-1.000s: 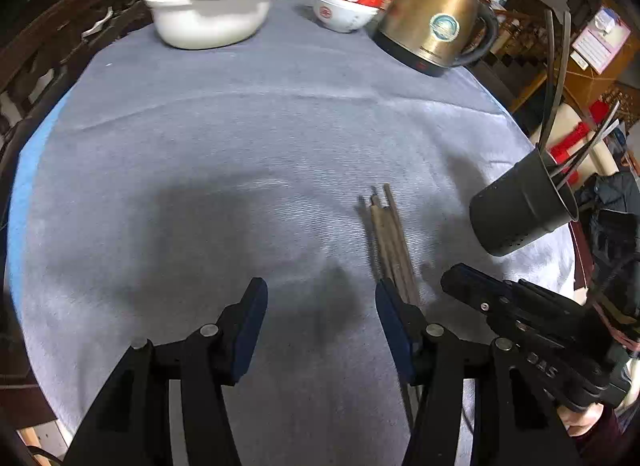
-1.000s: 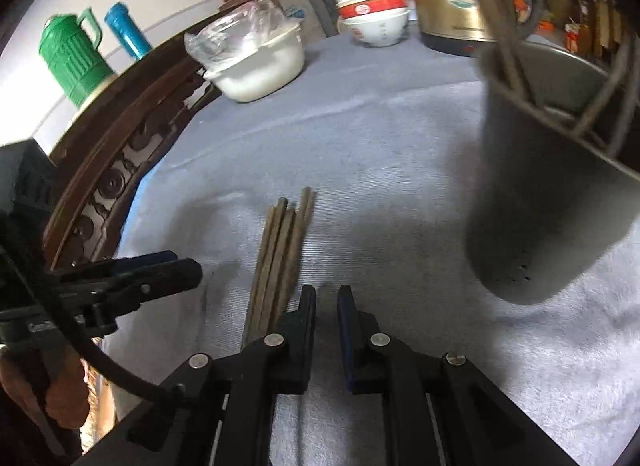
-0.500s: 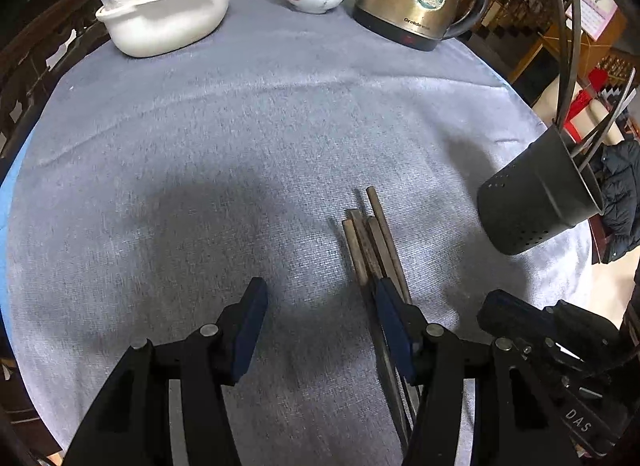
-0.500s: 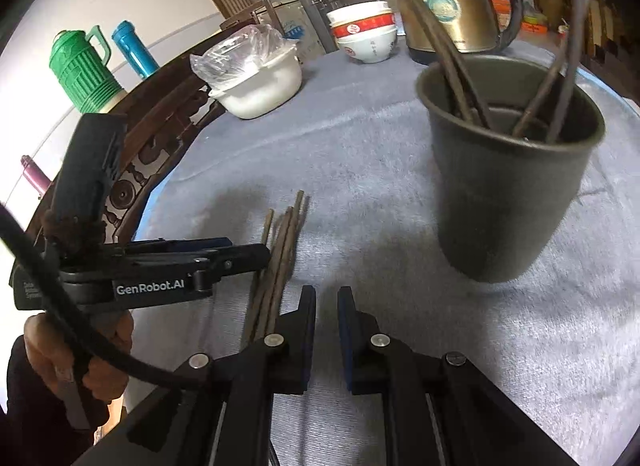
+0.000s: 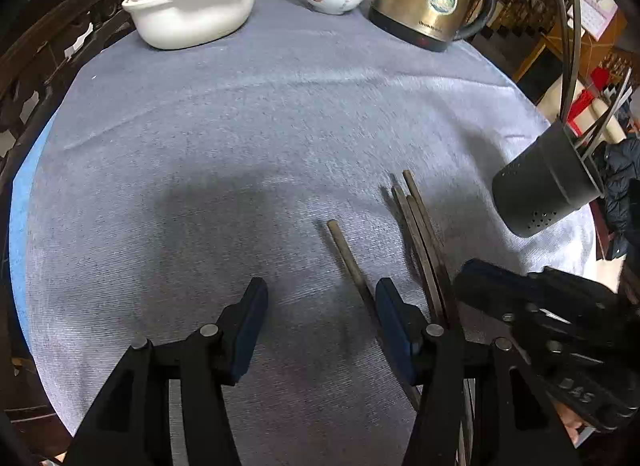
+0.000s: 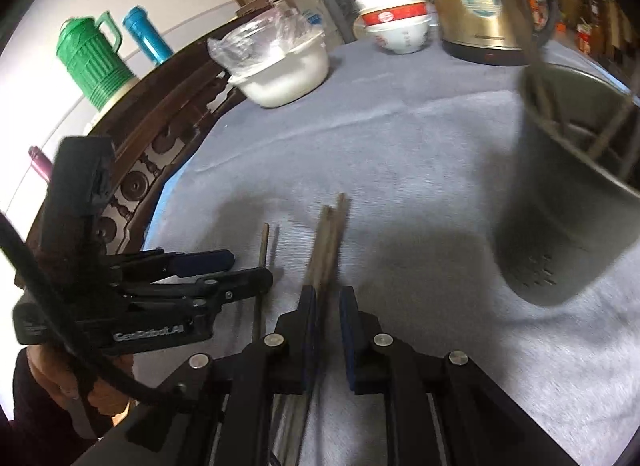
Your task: Organize utensils
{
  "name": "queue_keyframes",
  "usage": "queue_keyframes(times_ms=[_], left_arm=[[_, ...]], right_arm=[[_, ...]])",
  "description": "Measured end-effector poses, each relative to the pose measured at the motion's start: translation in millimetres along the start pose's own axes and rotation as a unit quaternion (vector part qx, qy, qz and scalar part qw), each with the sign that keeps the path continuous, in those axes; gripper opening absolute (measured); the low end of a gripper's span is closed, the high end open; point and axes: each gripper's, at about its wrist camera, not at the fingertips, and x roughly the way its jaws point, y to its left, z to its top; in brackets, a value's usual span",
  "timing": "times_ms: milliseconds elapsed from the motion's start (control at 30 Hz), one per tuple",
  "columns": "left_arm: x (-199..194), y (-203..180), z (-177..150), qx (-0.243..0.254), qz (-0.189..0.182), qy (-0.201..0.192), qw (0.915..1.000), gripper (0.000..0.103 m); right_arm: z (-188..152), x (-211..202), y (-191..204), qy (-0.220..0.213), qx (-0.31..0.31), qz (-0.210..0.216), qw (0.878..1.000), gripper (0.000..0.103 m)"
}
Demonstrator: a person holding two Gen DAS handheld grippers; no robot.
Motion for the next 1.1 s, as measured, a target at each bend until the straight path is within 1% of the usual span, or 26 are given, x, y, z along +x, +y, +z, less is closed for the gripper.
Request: queue_keyframes(times_ms=[100,133,333,433,533,600,700,767,867,933,1067,1100], left_arm=[[-1,2,0,-0.001,-0.004,-0.001,1.0,0.057],[0,3,0,-0.001,-0.005,-0.001,1.0,0.057],[4,1,3,-0.001,-0.01,0.0,1.0,0.057],[4,1,4,-0.002,-0.009,-0.001,1.0,0.057],[4,2,4,-0.004,-0.007,0.0,1.0,0.055],[4,1,4,-0.002,-0.007,0.001,1.0,0.053],[6,0,5,0.002,-0.006,0.002,1.0,0.053],[7,1,6,0.002,-0.006,0.004,1.0,0.053],[9,2,10,-0.001,-0.005,0.008,1.0,0.053],[11,2,13,-0.003,-0.005,0.012,0.9999,0.053],[15,1,20,-0.008,-0.004,0.014,0.9999,0.053],[16,0,22,-0.008,-0.005,0.014,0.9999,0.051]], right_arm=[[0,9,3,0.01,-0.004,-0.015,1.0,0.015],[0,9,3,0.009,-0.005,-0.016,1.0,0.014],[2,10,-3,0.009,0.007,-0.027,1.0,0.013],[6,14,-1,0.016,0.007,-0.027,0.999,0.013],[7,21,1,0.032,0.006,-0.036,0.999,0.013],[5,19,0,0.031,0.001,-0.04,0.999,0.011],[5,14,-5,0.032,0.009,-0.042,0.999,0.011],[8,14,-8,0.033,0.015,-0.046,0.998,0.011],[16,18,-12,0.043,0.042,-0.046,0.997,0.013],[23,23,-11,0.044,0.05,-0.055,0.996,0.013],[34,32,-6,0.045,0.037,-0.072,0.996,0.013],[37,34,-5,0.046,0.031,-0.076,0.996,0.013]])
